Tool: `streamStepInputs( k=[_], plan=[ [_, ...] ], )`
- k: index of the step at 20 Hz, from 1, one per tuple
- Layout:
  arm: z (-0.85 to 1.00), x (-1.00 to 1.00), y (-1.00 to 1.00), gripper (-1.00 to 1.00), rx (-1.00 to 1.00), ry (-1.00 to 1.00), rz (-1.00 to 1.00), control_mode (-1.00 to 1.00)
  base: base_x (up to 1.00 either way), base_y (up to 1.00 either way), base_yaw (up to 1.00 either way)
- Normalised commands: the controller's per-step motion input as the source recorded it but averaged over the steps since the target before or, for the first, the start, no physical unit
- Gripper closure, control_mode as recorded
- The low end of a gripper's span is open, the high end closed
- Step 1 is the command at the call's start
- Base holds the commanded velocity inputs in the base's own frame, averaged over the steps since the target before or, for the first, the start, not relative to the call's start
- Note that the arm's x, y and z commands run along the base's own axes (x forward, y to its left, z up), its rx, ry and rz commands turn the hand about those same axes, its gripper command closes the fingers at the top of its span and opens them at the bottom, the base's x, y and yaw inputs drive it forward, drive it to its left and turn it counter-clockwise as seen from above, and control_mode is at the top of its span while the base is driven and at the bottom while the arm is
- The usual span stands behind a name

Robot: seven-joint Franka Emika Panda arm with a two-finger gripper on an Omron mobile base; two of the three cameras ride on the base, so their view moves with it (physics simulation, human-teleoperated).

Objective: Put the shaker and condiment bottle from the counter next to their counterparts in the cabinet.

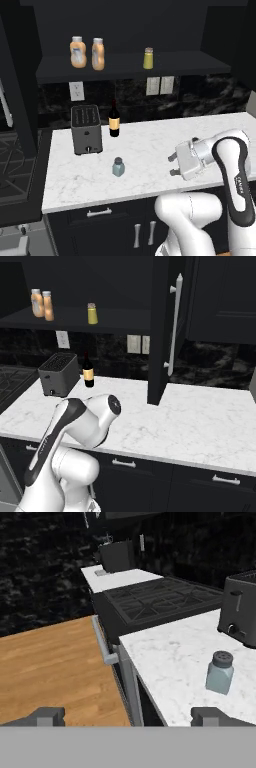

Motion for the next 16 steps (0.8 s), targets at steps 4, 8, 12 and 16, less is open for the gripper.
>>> streamStepInputs(
  k=[4, 8, 12, 16],
  plan=[
    [-0.17, 0.00, 0.11, -1.00, 0.23, 0.00, 0.00, -1.00, 0.00, 0.00, 0.00],
    [0.00, -0.03, 0.17, -1.00, 0.07, -0.01, -0.01, -1.00, 0.00, 0.00, 0.00],
    [-0.20, 0.00, 0.00, -1.00, 0.00, 0.00, -0.02, -1.00, 0.00, 0.00, 0.00],
    [-0.26, 0.00, 0.00, -1.00, 0.00, 0.00, -0.10, -1.00, 0.00, 0.00, 0.00]
  ],
)
